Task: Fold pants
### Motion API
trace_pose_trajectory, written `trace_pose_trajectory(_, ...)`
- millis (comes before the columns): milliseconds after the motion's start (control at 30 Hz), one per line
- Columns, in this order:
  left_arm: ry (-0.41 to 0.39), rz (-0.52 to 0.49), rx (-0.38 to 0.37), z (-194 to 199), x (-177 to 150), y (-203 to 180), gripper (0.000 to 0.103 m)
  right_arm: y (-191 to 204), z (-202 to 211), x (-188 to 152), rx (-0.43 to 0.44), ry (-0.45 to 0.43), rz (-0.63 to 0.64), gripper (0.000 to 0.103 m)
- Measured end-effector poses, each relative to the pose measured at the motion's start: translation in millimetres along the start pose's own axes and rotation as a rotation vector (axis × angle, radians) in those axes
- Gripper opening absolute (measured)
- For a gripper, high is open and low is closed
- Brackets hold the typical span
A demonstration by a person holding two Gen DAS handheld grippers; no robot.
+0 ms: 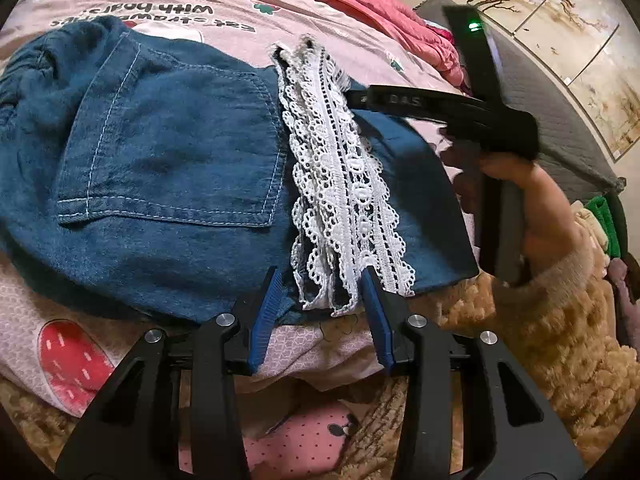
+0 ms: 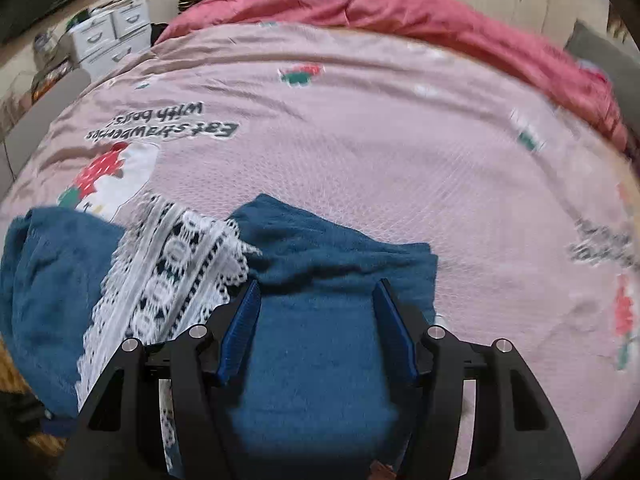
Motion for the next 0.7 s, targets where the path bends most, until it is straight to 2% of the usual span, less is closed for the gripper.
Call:
trace_pose_trajectory(167, -0.007, 0.0, 0.0, 3.0, -2.5, 0.3, 0.035, -3.0, -3.3, 5.9, 0.019, -0.008, -0.005, 0.057)
trace_pose_trajectory(333, -0.058, -0.016, 0.021, 21.7, 0.1, -2.1, 0.047, -12.3, 25.3, 9.5, -0.003, -0.075, -0.001, 0.06)
trace_pose_trajectory(367, -0.07, -0.026, 0.033, 25.1, 1.5, -2.5, 0.05, -15.7, 34.9, 7.7, 0.008, -0.093, -0.017, 0.064)
trace_pose_trajectory(467, -0.109, -0.046, 0.068, 39.0, 5.4, -2.6, 0.054, -18.6, 52.1, 2.1, 0.066, -0.124, -0.065, 0.066)
trace_pose_trajectory(500, -0.116, -0.047, 0.077, 41.0, 6.9, -1.8, 0.056, -18.7, 58.8, -1.7, 0.082, -0.133, -0.074, 0.069)
trace_pose_trajectory(567, -0.134, -0.041, 0.097, 49.8, 8.9, 1.1, 0.061, -17.0, 70.5, -7.8, 0.1, -0.153, -0.078, 0.076)
trace_pose_trajectory(600, -0.146, -0.034, 0.105, 55.7, 9.4, 3.2, 0.065, -15.1, 74.7, -10.0, 0.108, -0.159, -0.075, 0.076)
trace_pose_trajectory(700, -0.176, -0.014, 0.141, 71.5, 10.0, 10.6, 0.067, -5.6, 87.1, -14.2, 0.136, -0.171, -0.049, 0.08)
Point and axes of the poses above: each gripper's, at about its wrist camera, not at the fingertips, and z roughly against the way its jaws point, y to its left, x to its top, the point moved 9 cm from there along -z, roughly the way its jaws point, and after that the axes turned 3 degrees about -y, right-handed, at the moved point
